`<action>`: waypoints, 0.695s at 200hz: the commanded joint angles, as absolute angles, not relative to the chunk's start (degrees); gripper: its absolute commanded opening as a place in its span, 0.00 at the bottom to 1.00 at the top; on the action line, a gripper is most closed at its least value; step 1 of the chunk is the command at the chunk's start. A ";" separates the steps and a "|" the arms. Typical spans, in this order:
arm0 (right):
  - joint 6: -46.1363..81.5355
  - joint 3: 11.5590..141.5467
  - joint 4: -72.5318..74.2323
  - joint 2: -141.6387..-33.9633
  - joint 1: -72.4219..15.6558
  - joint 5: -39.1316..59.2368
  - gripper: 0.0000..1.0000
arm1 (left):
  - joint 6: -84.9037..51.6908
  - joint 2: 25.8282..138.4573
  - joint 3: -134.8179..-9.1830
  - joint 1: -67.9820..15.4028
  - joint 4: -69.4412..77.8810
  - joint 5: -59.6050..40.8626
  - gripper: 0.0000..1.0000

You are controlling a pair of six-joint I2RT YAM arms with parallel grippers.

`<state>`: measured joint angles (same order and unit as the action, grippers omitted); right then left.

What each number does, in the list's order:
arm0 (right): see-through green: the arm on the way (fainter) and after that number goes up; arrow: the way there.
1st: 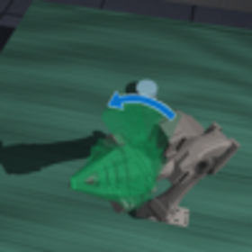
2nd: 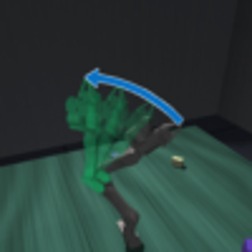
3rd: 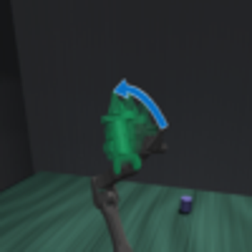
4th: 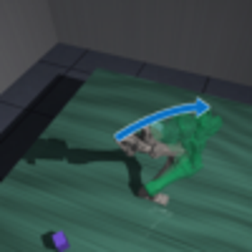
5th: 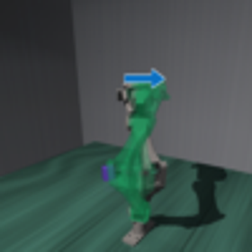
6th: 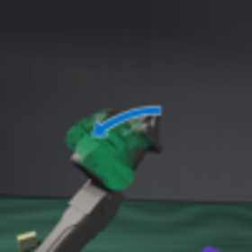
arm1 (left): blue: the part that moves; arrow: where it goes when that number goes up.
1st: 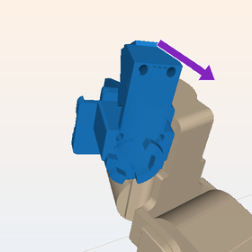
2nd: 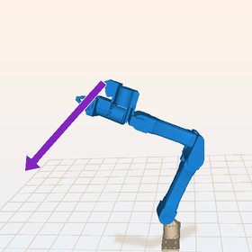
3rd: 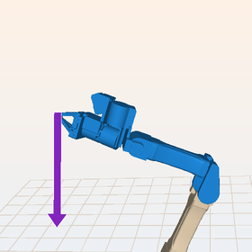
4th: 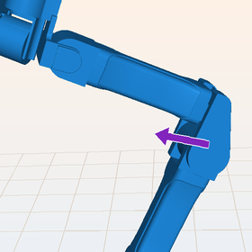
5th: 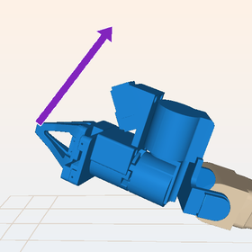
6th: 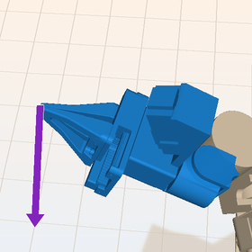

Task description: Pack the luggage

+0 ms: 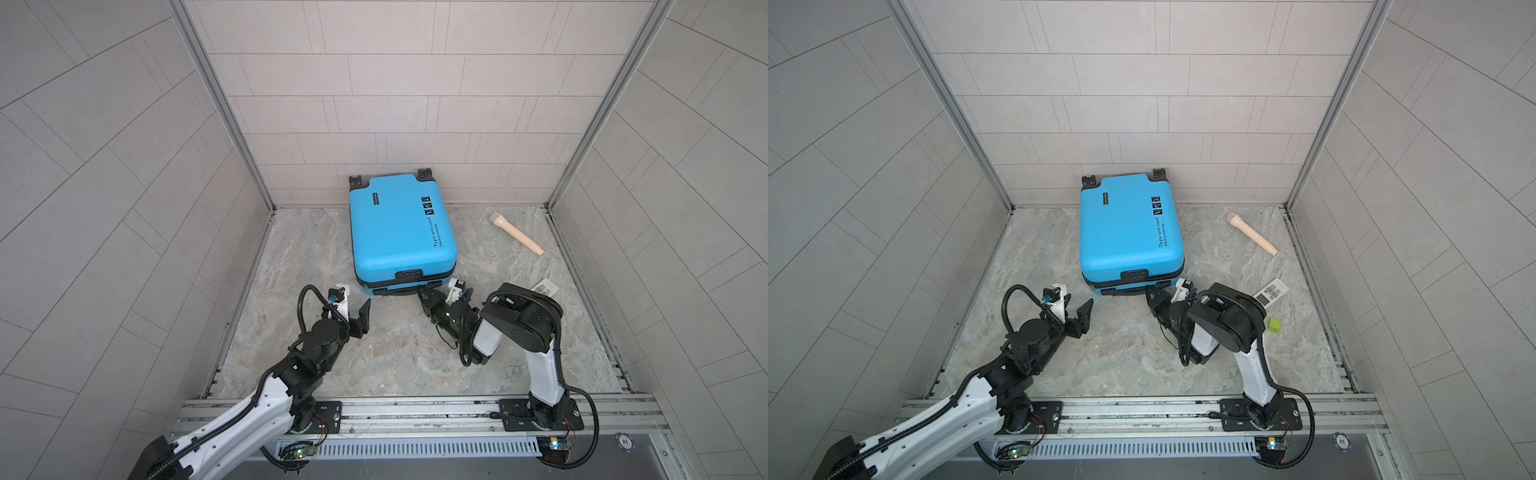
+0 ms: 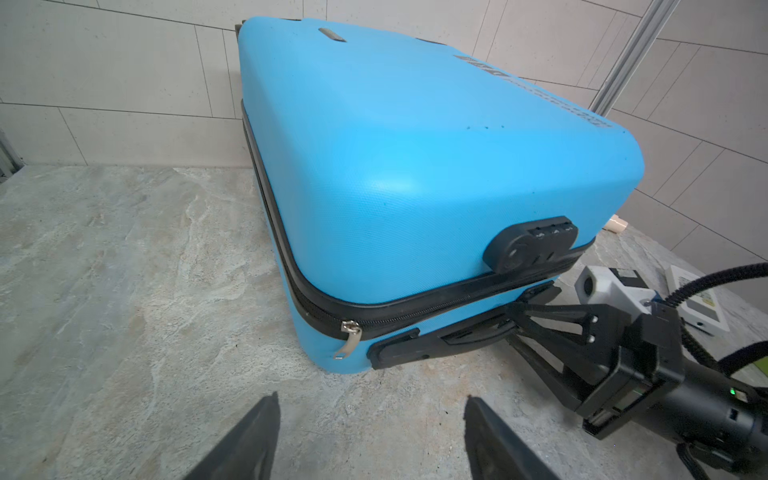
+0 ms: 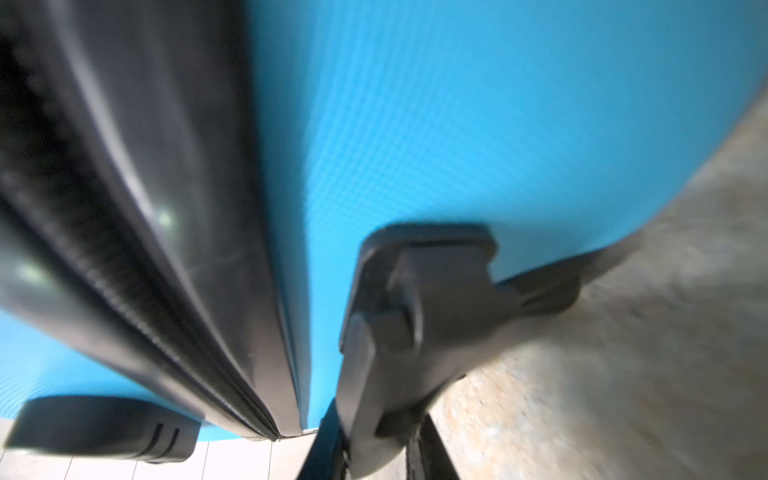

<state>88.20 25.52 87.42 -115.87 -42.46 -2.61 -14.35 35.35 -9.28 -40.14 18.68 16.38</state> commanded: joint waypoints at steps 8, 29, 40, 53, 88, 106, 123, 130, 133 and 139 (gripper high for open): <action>77.87 22.52 81.36 -115.34 -42.19 -0.35 0.00 | -15.06 37.68 -9.51 -40.04 23.30 18.79 0.84; 77.70 22.40 81.39 -115.14 -41.94 0.07 0.00 | -14.90 43.04 -9.92 -40.01 24.53 20.06 0.84; 77.66 22.37 81.37 -114.92 -41.69 0.33 0.00 | -14.90 47.45 -10.28 -39.99 25.78 20.97 0.83; 77.52 22.36 81.39 -114.65 -41.54 0.72 0.00 | -14.16 51.77 -9.62 -39.99 30.56 20.33 0.83; 77.61 22.75 81.37 -114.78 -41.06 1.74 0.00 | -12.32 62.87 -6.21 -40.01 45.87 23.10 0.82; 77.78 22.98 81.37 -114.96 -41.08 2.00 0.00 | -11.24 68.34 -6.09 -39.81 51.96 23.20 0.82; 77.87 23.04 81.34 -115.05 -41.05 2.12 0.00 | -11.16 73.62 -6.24 -38.80 58.35 23.15 0.82; 77.87 23.03 81.39 -115.09 -40.96 2.20 0.00 | -11.41 75.75 -6.25 -38.19 60.89 22.59 0.82; 77.87 22.99 81.39 -115.05 -40.98 2.20 0.00 | -11.68 76.72 -6.18 -37.96 62.31 22.35 0.82; 77.87 22.98 81.39 -115.05 -40.96 2.27 0.00 | -12.04 78.52 -5.90 -37.48 65.67 21.53 0.81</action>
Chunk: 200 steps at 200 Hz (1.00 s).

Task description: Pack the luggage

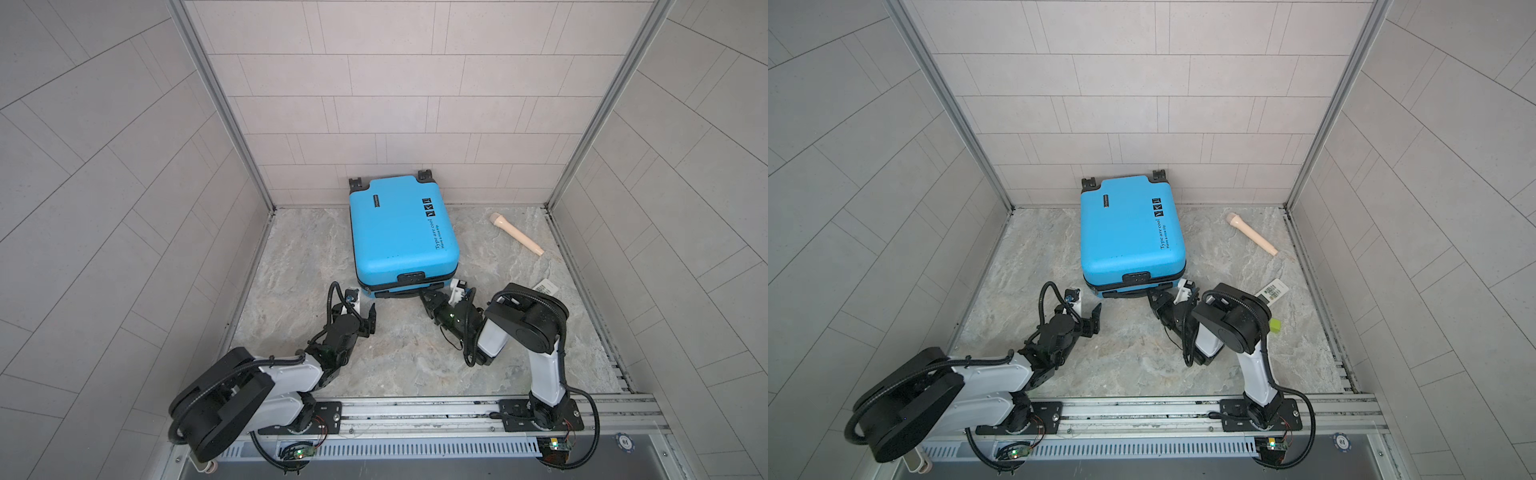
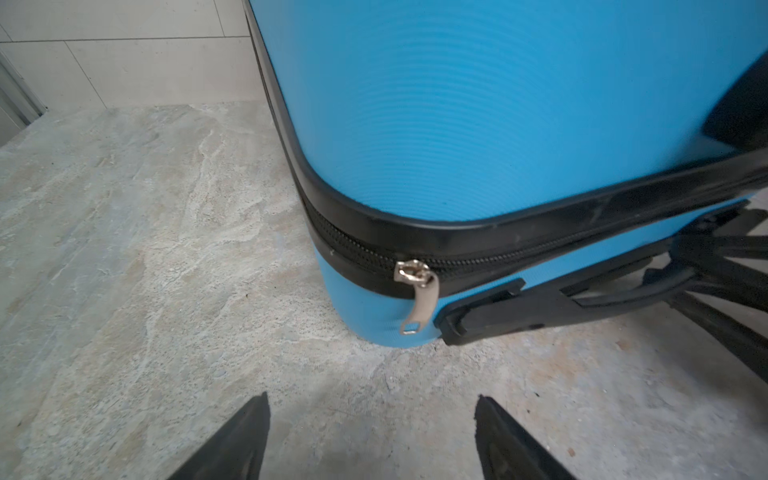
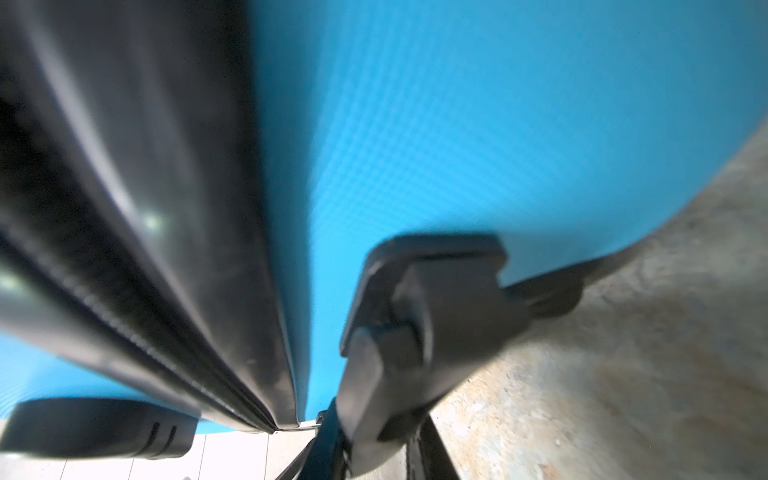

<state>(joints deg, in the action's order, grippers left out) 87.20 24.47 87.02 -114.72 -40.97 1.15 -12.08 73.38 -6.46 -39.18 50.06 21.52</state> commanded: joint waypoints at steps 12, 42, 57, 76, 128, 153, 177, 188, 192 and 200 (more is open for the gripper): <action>77.91 22.72 81.39 -114.96 -40.86 2.20 0.00 | -12.89 82.23 -4.97 -36.60 73.20 19.77 0.79; 77.73 22.13 81.39 -114.35 -40.54 2.33 0.00 | -14.67 85.56 -5.75 -35.06 76.59 13.38 0.77; 77.74 21.87 81.39 -114.23 -40.27 2.46 0.00 | -14.86 84.36 -5.74 -34.51 76.48 11.22 0.76; 77.74 21.83 81.39 -114.30 -40.17 2.37 0.00 | -14.30 82.61 -5.31 -33.89 76.17 10.63 0.77; 78.05 22.32 81.39 -114.79 -40.29 2.64 0.00 | -12.81 86.63 -7.67 -32.85 73.07 9.49 0.75; 77.96 22.24 81.39 -114.61 -40.29 2.64 0.00 | -12.53 90.48 -8.23 -32.61 76.18 10.50 0.63; 77.96 21.89 81.38 -114.29 -40.18 2.50 0.00 | -11.67 91.14 -9.65 -32.61 76.25 11.45 0.42; 77.87 21.68 81.39 -114.04 -40.21 2.46 0.00 | -11.04 91.08 -10.08 -32.53 76.27 12.48 0.36; 77.87 21.71 81.39 -114.01 -40.17 2.47 0.00 | -10.68 90.99 -10.25 -32.45 76.28 12.63 0.34; 77.80 21.62 81.38 -113.91 -40.19 2.46 0.00 | -9.96 90.73 -10.46 -32.37 76.29 12.74 0.30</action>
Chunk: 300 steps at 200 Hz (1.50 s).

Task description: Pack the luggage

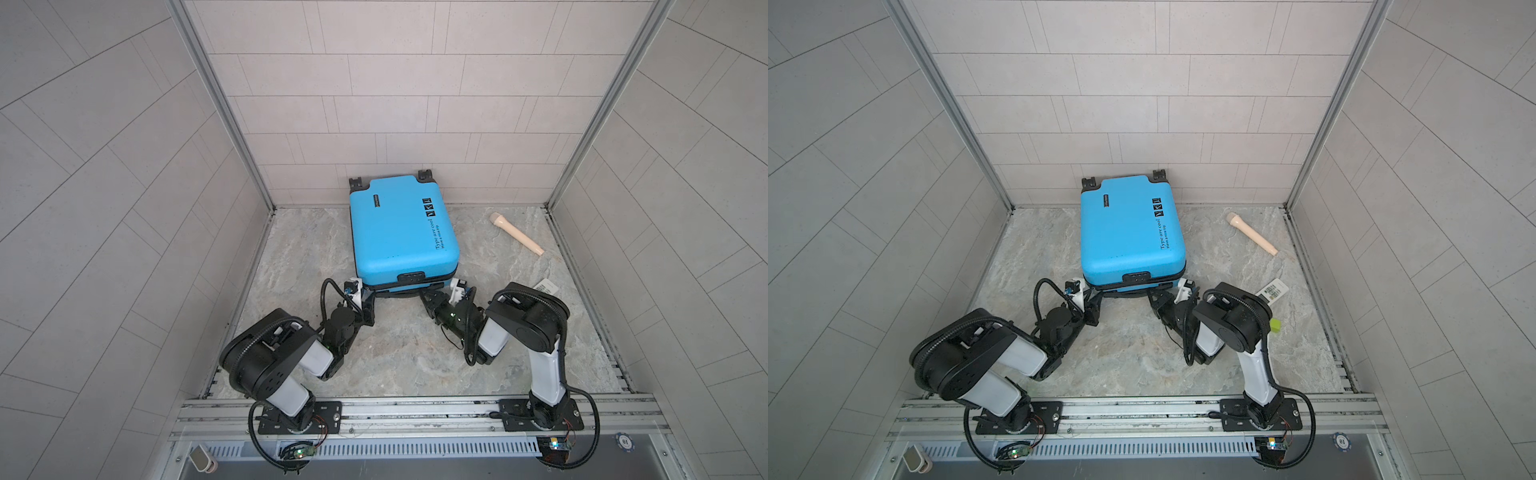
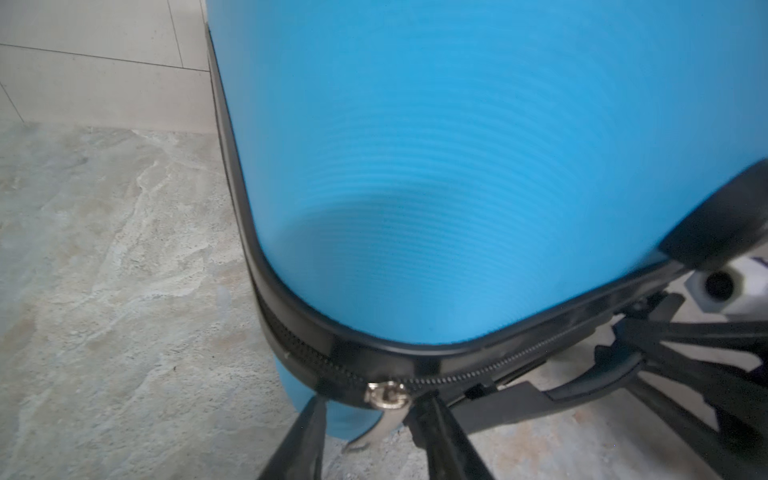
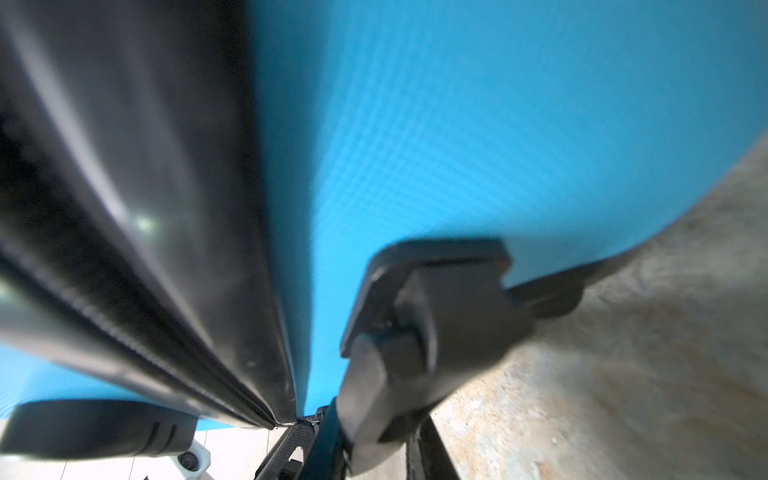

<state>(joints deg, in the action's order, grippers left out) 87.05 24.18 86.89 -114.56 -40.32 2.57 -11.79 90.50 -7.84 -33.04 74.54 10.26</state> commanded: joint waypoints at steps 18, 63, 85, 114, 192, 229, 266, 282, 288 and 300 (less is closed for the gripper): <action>77.74 21.44 81.39 -113.76 -40.17 2.37 0.00 | -8.40 89.79 -10.66 -32.15 76.27 12.01 0.23; 77.52 20.75 81.39 -113.57 -39.73 2.46 0.00 | -7.49 86.95 -8.64 -30.30 76.13 9.20 0.00; 77.43 20.68 81.34 -113.60 -39.55 2.64 0.00 | -7.82 85.81 -7.60 -29.79 76.18 7.01 0.00; 77.26 20.01 81.39 -113.11 -38.81 2.89 0.00 | -9.66 84.83 -6.69 -28.69 76.20 2.33 0.00; 76.46 19.71 81.39 -112.58 -37.36 4.31 0.00 | -17.03 74.90 -7.29 -27.93 66.14 -12.80 0.00; 76.55 20.13 81.39 -112.68 -37.46 4.59 0.00 | -16.84 72.23 -7.97 -27.95 62.76 -11.66 0.00; 76.73 20.17 81.39 -112.94 -37.68 4.58 0.00 | -16.25 74.56 -10.30 -27.95 62.20 -11.66 0.11; 76.87 20.29 81.40 -112.98 -37.62 4.58 0.00 | -16.18 76.91 -11.15 -27.93 63.94 -12.53 0.18; 76.86 20.32 81.39 -113.01 -37.63 4.65 0.00 | -16.27 77.64 -11.32 -27.95 65.07 -12.73 0.20; 76.89 20.41 81.40 -113.07 -37.75 4.61 0.00 | -16.67 79.76 -11.67 -27.95 67.41 -12.90 0.24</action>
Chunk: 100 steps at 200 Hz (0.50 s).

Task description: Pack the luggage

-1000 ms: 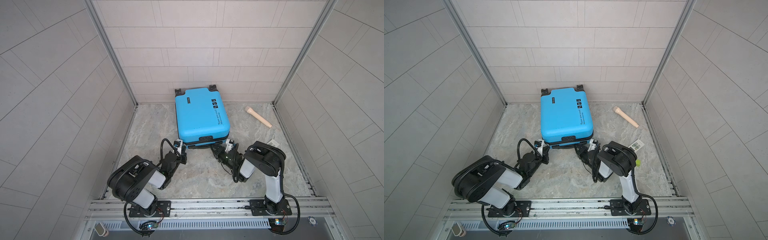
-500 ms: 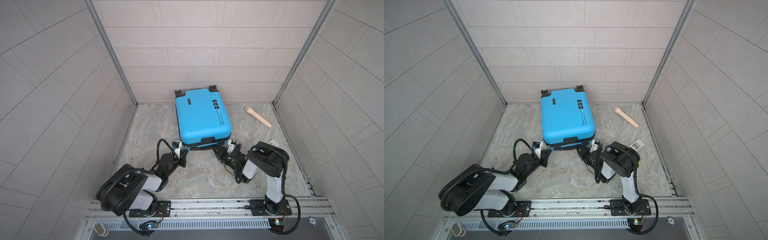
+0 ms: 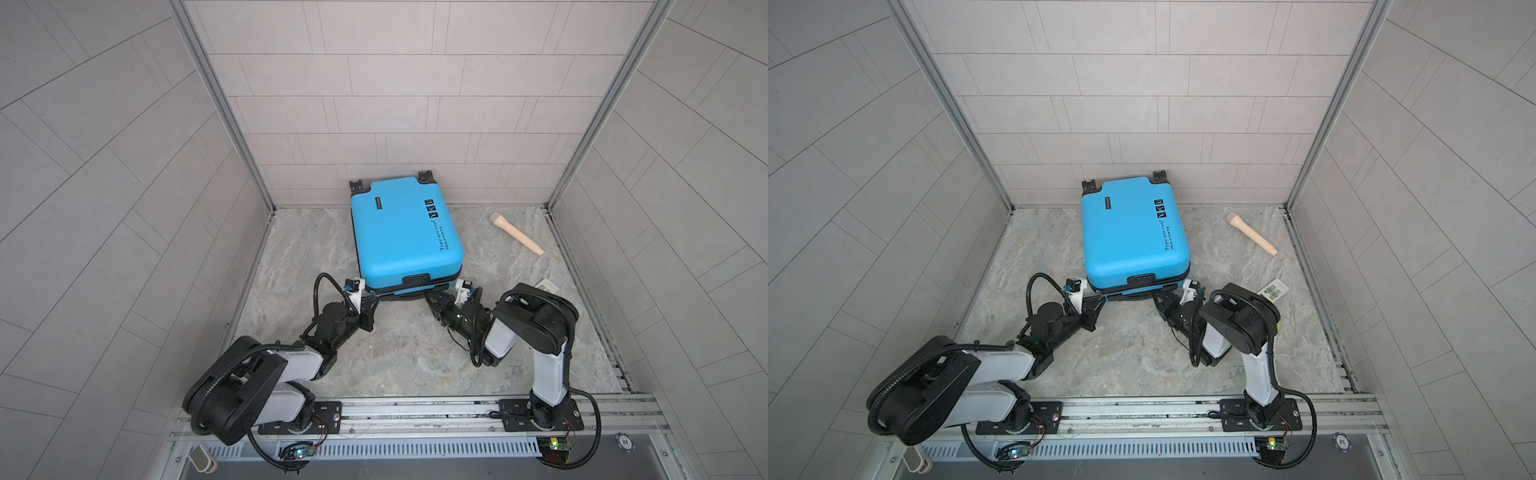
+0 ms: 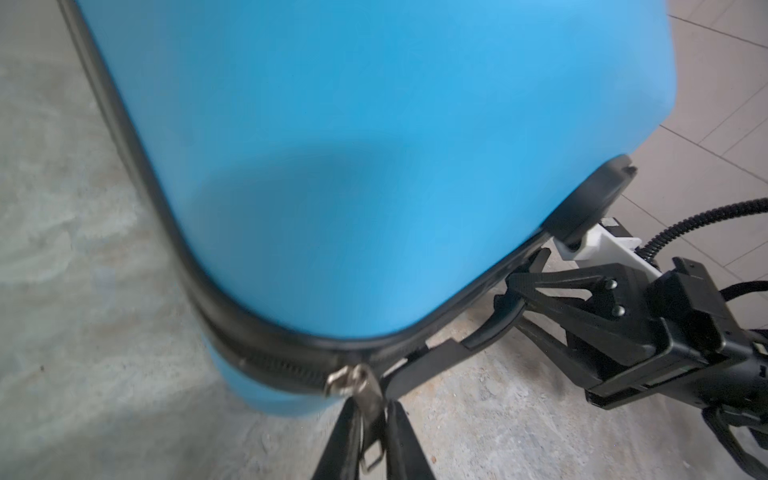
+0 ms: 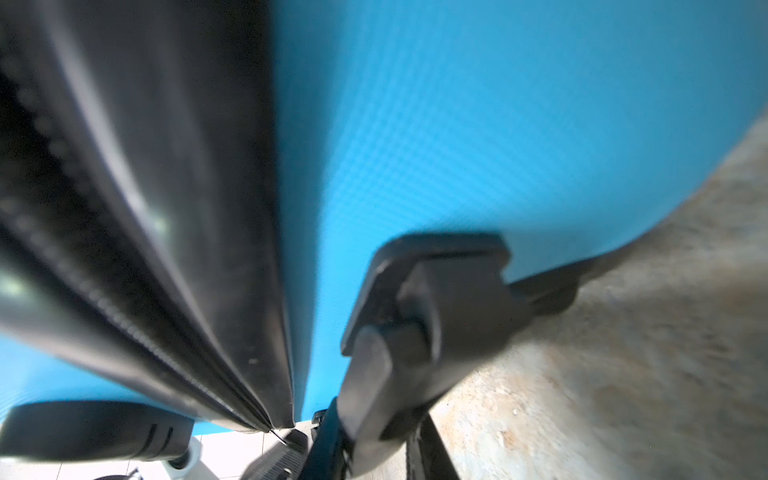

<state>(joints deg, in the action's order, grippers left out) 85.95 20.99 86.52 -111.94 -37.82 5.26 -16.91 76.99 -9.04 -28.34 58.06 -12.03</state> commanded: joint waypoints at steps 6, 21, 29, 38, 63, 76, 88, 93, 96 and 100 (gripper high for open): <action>76.99 20.48 81.39 -113.10 -37.71 4.66 0.00 | -16.95 80.77 -11.84 -27.95 68.55 -12.96 0.26; 77.08 20.56 81.37 -113.20 -37.71 4.66 0.00 | -17.56 83.34 -12.36 -27.95 71.18 -12.85 0.30; 77.15 20.56 81.39 -113.29 -37.74 4.66 0.00 | -17.58 84.76 -12.67 -27.95 72.38 -12.84 0.33; 77.15 20.51 81.39 -113.29 -37.72 4.66 0.00 | -17.59 86.11 -12.90 -27.95 73.62 -12.30 0.34; 77.16 20.57 81.33 -113.31 -37.82 4.66 0.00 | -17.59 88.72 -13.18 -27.95 75.90 -8.81 0.35; 77.10 20.55 81.39 -113.29 -37.84 4.56 0.00 | -16.78 88.82 -12.87 -27.95 75.89 -5.90 0.35; 77.19 20.48 81.39 -113.29 -37.79 4.57 0.00 | -15.73 87.93 -11.89 -27.95 75.85 -3.17 0.35; 77.15 20.43 81.38 -113.22 -37.79 4.57 0.00 | -15.26 87.47 -11.42 -27.95 75.61 -2.13 0.35; 77.10 20.40 81.34 -113.25 -37.81 4.45 0.00 | -15.04 86.97 -11.21 -27.95 75.38 -1.54 0.35; 77.08 20.29 81.38 -113.21 -37.79 4.48 0.00 | -14.68 86.37 -10.81 -27.95 74.86 -0.77 0.35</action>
<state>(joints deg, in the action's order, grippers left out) 85.95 21.85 85.69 -111.98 -37.06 4.01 -17.28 88.66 -10.46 -29.34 69.10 -12.40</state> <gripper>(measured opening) 0.217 0.348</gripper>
